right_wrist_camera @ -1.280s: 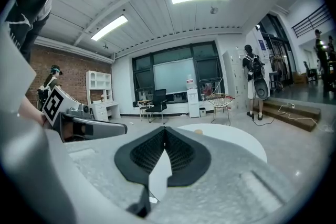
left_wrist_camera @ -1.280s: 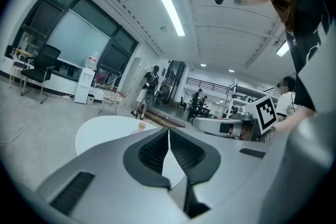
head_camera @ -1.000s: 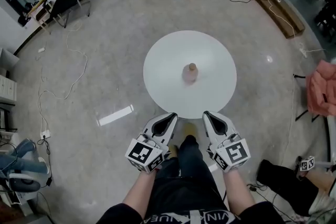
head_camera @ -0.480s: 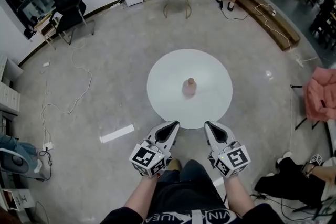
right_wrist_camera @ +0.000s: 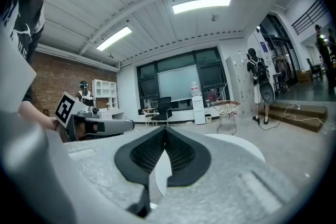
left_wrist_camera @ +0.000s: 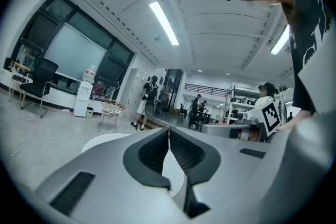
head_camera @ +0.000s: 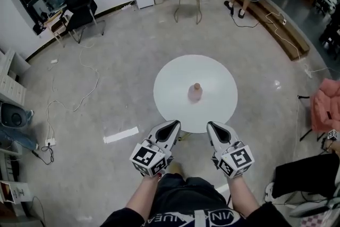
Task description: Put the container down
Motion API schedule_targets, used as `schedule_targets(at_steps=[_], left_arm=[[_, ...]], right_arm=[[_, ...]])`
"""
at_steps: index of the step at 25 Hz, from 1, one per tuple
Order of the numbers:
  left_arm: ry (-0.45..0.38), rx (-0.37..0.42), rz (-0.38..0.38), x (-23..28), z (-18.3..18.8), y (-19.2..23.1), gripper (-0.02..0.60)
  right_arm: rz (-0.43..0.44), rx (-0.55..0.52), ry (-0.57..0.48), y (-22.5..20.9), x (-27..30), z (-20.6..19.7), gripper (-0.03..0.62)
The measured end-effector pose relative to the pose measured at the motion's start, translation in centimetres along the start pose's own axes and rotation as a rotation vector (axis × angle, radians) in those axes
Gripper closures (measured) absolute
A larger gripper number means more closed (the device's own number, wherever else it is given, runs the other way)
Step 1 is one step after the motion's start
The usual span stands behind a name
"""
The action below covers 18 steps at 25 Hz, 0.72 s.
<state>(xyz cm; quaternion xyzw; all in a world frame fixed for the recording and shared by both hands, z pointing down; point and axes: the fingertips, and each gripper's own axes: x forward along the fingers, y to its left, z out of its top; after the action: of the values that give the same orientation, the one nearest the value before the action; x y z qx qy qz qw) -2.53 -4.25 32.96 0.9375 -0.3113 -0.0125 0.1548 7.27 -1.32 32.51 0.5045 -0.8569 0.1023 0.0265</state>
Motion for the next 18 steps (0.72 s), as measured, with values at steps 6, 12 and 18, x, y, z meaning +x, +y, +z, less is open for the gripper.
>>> schedule_targets(at_steps=[6,12,18], left_arm=[[-0.007,-0.012,0.042,-1.1,-0.2,-0.7,0.566],[-0.012,-0.015,0.057,-2.2,-0.1,-2.4,0.566],[-0.015,-0.007,0.063,-3.0,-0.1,-4.0,0.566]], right_arm=[[0.020,0.012,0.006,0.5,-1.0,0.1,0.588],[0.034,0.008,0.007,1.3,-2.8,0.5,0.588],[0.024,0.008,0.005,1.6,-4.7,0.5,0.588]])
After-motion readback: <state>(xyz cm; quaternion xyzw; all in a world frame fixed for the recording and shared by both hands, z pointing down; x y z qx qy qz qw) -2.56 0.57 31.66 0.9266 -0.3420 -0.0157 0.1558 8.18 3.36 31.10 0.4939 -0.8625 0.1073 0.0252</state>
